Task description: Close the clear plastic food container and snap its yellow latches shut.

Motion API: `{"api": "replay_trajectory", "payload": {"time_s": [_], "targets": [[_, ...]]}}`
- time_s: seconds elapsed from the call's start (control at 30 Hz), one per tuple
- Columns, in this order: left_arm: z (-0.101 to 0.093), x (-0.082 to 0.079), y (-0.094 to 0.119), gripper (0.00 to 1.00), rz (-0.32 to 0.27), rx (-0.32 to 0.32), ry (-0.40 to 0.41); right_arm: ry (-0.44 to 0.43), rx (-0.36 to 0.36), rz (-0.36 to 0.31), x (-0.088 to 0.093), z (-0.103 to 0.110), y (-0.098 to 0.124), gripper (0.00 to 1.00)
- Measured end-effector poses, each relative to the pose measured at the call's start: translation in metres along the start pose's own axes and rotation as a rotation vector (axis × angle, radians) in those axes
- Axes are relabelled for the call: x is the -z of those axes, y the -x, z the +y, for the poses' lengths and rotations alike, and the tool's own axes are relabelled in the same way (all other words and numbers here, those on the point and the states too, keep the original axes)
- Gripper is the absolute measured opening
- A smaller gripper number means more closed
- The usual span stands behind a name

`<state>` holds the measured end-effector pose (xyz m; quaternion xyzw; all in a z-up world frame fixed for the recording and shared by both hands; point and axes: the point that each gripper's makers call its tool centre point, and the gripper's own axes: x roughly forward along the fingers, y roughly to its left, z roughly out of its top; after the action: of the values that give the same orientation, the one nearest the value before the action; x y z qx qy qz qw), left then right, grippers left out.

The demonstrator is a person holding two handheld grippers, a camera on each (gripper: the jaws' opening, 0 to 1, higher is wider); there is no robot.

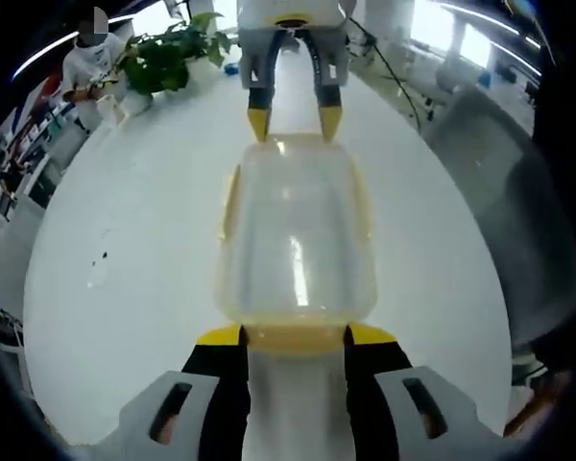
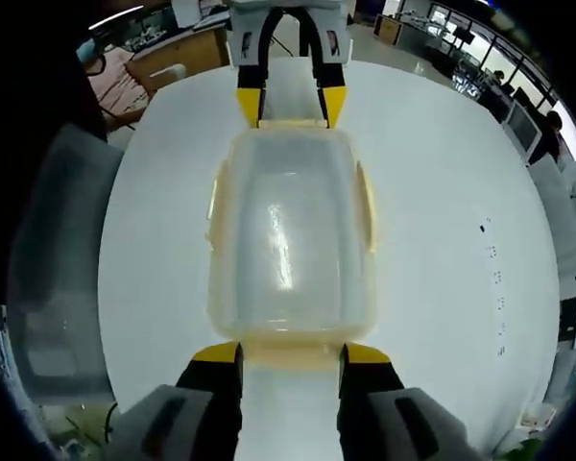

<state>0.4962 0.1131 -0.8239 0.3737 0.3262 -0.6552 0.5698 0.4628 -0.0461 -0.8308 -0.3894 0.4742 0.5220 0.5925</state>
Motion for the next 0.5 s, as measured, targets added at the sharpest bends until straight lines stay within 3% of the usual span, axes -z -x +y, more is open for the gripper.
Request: {"api": "replay_trajectory", "payload": {"time_s": [0.27, 0.5], "targets": [[-0.006, -0.002, -0.003, 0.35, -0.005, 0.019, -0.017, 0.013, 0.013, 0.034, 0.005, 0.008, -0.005, 0.36], [-0.01, 0.003, -0.002, 0.36, -0.018, 0.006, -0.025, -0.019, 0.033, -0.048, 0.002, 0.013, -0.005, 0.36]]}}
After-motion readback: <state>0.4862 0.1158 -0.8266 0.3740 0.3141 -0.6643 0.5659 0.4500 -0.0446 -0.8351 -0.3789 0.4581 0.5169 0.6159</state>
